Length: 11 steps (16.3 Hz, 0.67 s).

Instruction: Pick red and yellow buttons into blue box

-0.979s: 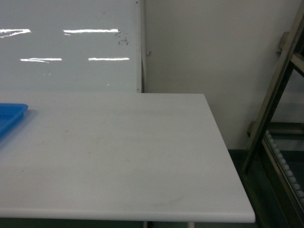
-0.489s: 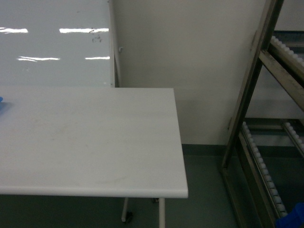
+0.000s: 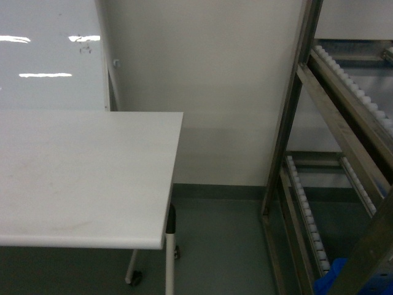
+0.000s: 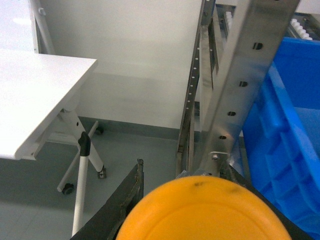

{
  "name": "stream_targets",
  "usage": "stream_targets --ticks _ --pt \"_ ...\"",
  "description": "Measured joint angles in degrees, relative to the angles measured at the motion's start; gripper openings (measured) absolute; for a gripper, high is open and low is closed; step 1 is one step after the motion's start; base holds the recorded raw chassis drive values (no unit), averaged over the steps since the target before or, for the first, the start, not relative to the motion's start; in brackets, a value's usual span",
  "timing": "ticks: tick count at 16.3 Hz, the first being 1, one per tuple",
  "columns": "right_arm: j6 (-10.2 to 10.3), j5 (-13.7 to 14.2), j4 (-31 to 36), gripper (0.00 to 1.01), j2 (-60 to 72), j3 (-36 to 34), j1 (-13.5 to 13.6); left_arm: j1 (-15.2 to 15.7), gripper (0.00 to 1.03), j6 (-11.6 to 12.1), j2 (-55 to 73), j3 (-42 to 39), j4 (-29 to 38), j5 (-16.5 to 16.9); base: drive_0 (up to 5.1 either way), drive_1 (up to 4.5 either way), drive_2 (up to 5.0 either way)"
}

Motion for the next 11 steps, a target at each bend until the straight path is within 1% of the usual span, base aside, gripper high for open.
stream_targets --ticks 11 --pt "0.0 0.0 -0.09 0.4 -0.02 0.0 0.0 0.0 0.3 0.0 0.02 0.0 0.26 -0.02 5.0 -2.43 -2.4"
